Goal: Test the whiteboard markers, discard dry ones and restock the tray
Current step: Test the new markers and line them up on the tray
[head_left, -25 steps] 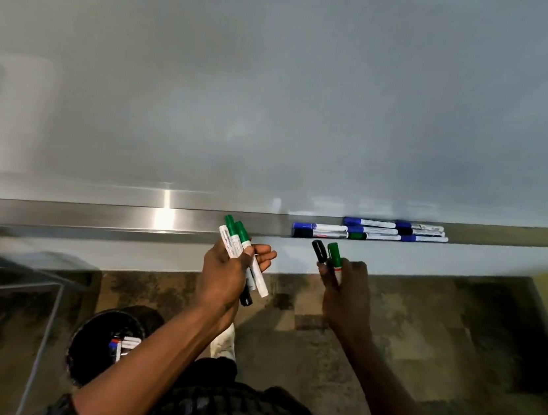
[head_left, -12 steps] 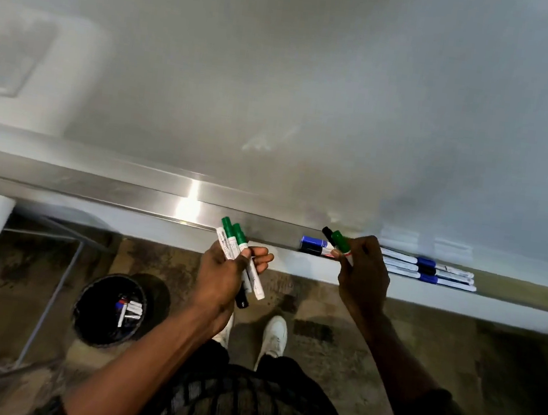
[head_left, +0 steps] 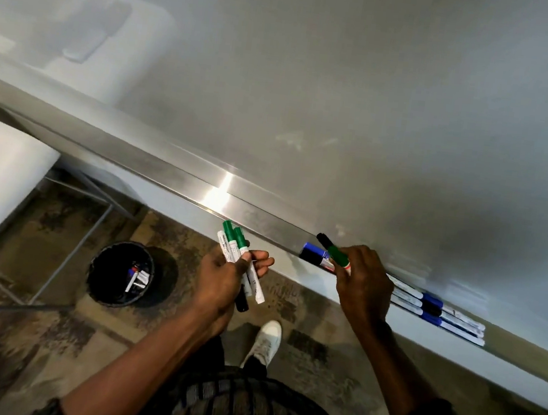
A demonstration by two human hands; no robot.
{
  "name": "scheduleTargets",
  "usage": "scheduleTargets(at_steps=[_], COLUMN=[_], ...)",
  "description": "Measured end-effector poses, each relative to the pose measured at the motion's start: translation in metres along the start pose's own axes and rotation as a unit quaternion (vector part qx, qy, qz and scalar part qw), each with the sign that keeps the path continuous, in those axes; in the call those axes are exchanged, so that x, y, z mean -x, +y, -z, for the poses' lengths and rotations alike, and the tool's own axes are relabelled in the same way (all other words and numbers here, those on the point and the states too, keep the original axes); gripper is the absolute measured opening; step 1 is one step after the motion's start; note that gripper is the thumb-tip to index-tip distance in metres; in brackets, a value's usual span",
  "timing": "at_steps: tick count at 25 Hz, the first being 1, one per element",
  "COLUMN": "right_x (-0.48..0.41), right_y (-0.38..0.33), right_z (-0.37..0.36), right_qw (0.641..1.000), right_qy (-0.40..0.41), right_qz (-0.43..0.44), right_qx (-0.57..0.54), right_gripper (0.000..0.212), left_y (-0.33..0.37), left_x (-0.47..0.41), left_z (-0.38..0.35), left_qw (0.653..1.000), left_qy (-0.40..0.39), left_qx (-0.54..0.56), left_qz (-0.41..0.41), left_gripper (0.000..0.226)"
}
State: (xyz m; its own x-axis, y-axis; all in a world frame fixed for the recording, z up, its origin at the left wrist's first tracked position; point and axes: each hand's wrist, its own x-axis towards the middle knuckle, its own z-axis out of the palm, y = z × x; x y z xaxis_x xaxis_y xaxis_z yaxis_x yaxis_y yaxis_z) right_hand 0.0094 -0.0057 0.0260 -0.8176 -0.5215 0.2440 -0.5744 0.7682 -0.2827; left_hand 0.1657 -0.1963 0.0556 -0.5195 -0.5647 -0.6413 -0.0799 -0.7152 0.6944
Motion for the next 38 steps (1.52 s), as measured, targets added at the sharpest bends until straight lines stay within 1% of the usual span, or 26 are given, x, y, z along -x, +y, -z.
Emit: scheduleTargets(at_steps=[3, 5, 10, 15, 21, 26, 28, 30, 32, 34, 36, 37, 38], right_x=[-0.007, -0.012, -0.018, -0.018, -0.018, -0.018, -0.017, -0.018, -0.019, -0.02, -0.023, -0.024, -0.025], right_y=[0.005, 0.005, 0.001, 0.0, 0.001, 0.001, 0.0, -0.001, -0.004, -0.011, -0.026, -0.035, -0.045], right_z=[-0.005, -0.009, -0.011, -0.016, -0.023, -0.025, -0.026, -0.024, -0.02, -0.013, -0.002, 0.003, 0.008], right_qw=[0.992, 0.987, 0.984, 0.984, 0.985, 0.983, 0.984, 0.984, 0.989, 0.997, 0.997, 0.984, 0.957], right_qy=[-0.007, -0.009, -0.038, -0.026, -0.044, -0.009, 0.0, -0.003, -0.005, -0.011, -0.053, -0.096, -0.141], right_qz=[0.095, 0.123, 0.122, 0.129, 0.116, 0.13, 0.132, 0.134, 0.117, 0.067, -0.01, -0.063, -0.118], right_qx=[0.078, 0.107, 0.124, 0.123, 0.122, 0.126, 0.122, 0.115, 0.093, 0.046, -0.055, -0.134, -0.223], right_gripper=[0.031, 0.032, 0.034, 0.031, 0.029, 0.019, 0.023, 0.021, 0.024, 0.025, 0.023, 0.023, 0.024], left_y=[-0.007, -0.008, -0.007, -0.015, -0.017, -0.015, -0.015, -0.016, -0.017, -0.018, -0.015, -0.014, -0.013], left_x=[0.005, 0.011, 0.014, 0.009, 0.008, 0.005, 0.004, 0.004, 0.002, 0.0, -0.001, -0.002, -0.002], left_z=[-0.006, -0.012, -0.018, -0.016, -0.015, -0.02, -0.021, -0.022, -0.022, -0.021, -0.022, -0.022, -0.024], left_qw=[1.0, 1.0, 0.999, 0.999, 0.999, 0.999, 0.999, 0.999, 0.999, 0.998, 0.998, 0.997, 0.996], left_qy=[0.01, 0.013, 0.022, 0.03, 0.035, 0.033, 0.029, 0.027, 0.025, 0.02, 0.009, 0.004, 0.002], left_qx=[-0.002, 0.001, 0.021, 0.027, 0.018, 0.02, 0.017, 0.015, 0.013, 0.02, 0.037, 0.048, 0.058], left_qz=[0.0, 0.005, 0.01, 0.018, 0.028, 0.035, 0.036, 0.038, 0.045, 0.053, 0.058, 0.06, 0.062], left_gripper=[0.03, 0.03, 0.033, 0.037, 0.033, 0.026, 0.025, 0.025, 0.024, 0.025, 0.026, 0.026, 0.026])
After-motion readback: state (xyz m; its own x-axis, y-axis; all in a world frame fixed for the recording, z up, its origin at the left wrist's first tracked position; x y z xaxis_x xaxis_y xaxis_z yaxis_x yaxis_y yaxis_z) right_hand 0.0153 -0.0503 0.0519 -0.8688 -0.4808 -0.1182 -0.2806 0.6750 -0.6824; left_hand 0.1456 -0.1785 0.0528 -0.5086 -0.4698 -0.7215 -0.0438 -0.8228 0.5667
